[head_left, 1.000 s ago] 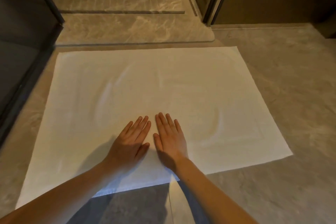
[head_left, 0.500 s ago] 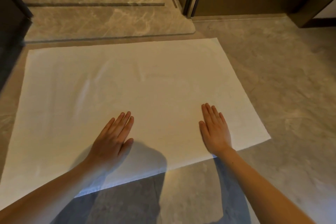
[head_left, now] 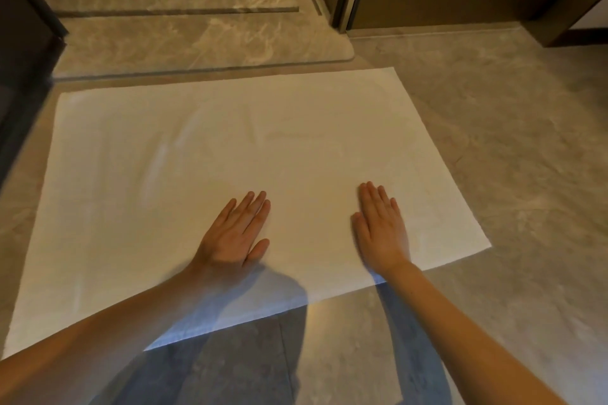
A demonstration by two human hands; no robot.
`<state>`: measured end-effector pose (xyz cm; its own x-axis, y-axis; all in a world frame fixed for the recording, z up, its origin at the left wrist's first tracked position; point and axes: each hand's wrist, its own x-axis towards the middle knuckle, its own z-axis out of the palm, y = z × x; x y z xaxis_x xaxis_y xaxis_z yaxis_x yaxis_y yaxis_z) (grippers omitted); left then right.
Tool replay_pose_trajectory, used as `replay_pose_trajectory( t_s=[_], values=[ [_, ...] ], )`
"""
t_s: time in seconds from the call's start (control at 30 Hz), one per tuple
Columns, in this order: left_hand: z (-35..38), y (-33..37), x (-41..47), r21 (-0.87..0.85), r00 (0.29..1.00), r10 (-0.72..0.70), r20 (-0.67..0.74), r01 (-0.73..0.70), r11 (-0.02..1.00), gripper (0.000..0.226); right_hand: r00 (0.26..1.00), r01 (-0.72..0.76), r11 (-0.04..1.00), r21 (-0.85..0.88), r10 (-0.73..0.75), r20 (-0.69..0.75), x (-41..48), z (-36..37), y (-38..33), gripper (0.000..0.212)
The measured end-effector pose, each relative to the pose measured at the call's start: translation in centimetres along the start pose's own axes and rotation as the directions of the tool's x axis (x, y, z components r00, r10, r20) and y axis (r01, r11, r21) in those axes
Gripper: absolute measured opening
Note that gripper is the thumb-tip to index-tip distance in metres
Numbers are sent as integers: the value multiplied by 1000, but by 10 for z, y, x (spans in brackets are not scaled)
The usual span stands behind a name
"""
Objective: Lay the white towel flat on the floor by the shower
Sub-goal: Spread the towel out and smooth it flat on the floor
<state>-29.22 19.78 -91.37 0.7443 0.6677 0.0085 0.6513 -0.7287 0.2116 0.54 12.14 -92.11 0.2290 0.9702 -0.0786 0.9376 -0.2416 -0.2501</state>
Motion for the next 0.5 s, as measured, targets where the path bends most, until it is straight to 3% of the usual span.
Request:
replay_pose_trajectory(
  t_s=[0.2,0.5],
  values=[
    [5,46,68,25,991,124,42,-125,992,63,987,158,987,34,-159,12,7,14,-50,56],
    [32,45,111,67,974,196,117,-204,977,68,1000,-9,1000,20,8,6,6,8,22,56]
  ],
)
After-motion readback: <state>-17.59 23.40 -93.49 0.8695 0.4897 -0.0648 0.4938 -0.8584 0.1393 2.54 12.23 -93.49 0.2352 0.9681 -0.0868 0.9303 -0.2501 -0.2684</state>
